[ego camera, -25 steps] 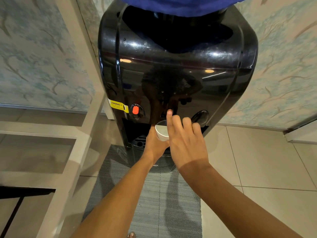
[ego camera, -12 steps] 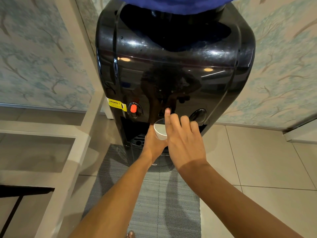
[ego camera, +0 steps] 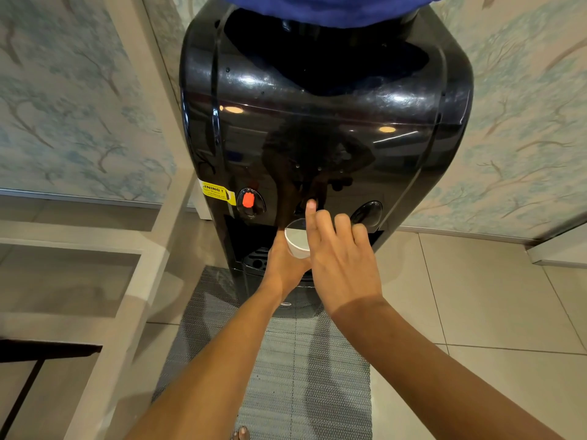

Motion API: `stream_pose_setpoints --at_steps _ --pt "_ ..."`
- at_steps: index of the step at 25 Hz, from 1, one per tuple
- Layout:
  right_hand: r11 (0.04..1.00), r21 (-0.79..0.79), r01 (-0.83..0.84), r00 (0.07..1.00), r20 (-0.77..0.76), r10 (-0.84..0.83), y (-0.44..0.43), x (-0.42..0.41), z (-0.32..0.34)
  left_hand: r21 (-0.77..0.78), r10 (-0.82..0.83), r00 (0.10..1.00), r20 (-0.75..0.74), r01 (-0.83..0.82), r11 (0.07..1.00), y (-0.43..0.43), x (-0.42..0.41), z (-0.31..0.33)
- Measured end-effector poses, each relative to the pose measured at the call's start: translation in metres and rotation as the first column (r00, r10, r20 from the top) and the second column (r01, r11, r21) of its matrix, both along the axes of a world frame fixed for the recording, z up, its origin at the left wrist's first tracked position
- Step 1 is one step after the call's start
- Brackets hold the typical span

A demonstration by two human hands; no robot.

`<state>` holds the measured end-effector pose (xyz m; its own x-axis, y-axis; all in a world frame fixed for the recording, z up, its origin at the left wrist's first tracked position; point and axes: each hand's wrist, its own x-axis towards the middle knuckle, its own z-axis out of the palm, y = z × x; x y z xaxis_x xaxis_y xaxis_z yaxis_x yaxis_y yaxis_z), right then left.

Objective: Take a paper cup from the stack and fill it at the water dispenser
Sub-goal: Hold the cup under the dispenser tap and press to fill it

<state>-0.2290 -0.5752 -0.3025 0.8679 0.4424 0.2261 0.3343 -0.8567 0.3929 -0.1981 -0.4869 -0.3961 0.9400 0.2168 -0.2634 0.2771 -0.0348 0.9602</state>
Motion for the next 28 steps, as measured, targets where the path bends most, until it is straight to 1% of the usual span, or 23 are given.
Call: stream_pose_setpoints --at_steps 8,12,14,16,18,19,20,21,22,23,24,25,28 --pt "1.000 -0.014 -0.001 1.000 -0.002 0.001 -0.004 0.001 -0.001 0.023 -0.012 1.000 -0.012 0.013 1.000 0.000 0.001 -0.002" --pt "1.000 0.015 -0.006 1.000 -0.011 0.006 -0.008 -0.003 -0.004 0.031 -0.017 0.999 -0.031 0.018 0.999 -0.002 0.001 -0.003" --pt "0.998 0.059 -0.014 1.000 -0.013 0.014 -0.013 -0.006 -0.004 0.021 -0.014 1.000 -0.028 0.015 1.000 -0.002 0.001 -0.003" --pt "0.980 0.196 -0.044 0.998 -0.027 0.050 -0.019 -0.007 -0.008 -0.010 -0.011 1.000 -0.025 0.011 1.000 -0.002 0.000 -0.003" --pt "0.907 0.416 -0.060 0.995 -0.048 0.088 -0.024 -0.006 -0.015 -0.039 -0.009 1.000 -0.013 0.008 0.999 -0.001 -0.002 -0.005" --pt "0.837 0.546 -0.040 0.994 -0.067 0.091 -0.026 -0.006 -0.019 -0.052 -0.009 1.000 0.003 0.009 0.999 0.000 -0.003 -0.007" --pt "0.738 0.674 0.017 0.991 -0.111 0.079 -0.028 -0.007 -0.025 -0.064 -0.014 1.000 0.022 0.015 0.998 0.001 -0.005 -0.008" --pt "0.620 0.778 0.102 0.982 -0.178 0.062 -0.030 -0.007 -0.031 -0.069 -0.020 0.999 0.037 0.022 0.997 0.002 -0.007 -0.010" --pt "0.509 0.838 0.198 0.966 -0.255 0.044 -0.032 -0.008 -0.039 -0.065 -0.026 0.998 0.048 0.029 0.997 0.003 -0.011 -0.011" --pt "0.432 0.854 0.290 0.942 -0.334 0.029 -0.034 -0.008 -0.048 -0.055 -0.033 0.998 0.055 0.036 0.998 0.005 -0.015 -0.013" --pt "0.400 0.839 0.368 0.912 -0.409 0.020 -0.035 -0.008 -0.056 -0.045 -0.039 0.998 0.057 0.041 0.998 0.007 -0.019 -0.014" --pt "0.401 0.811 0.425 0.881 -0.472 0.020 -0.037 -0.008 -0.064 -0.037 -0.042 0.998 0.056 0.044 0.998 0.009 -0.023 -0.016" --pt "0.442 0.735 0.515 0.795 -0.602 0.076 -0.034 -0.009 -0.078 -0.021 -0.028 0.998 0.052 0.029 0.999 0.019 -0.037 -0.018"
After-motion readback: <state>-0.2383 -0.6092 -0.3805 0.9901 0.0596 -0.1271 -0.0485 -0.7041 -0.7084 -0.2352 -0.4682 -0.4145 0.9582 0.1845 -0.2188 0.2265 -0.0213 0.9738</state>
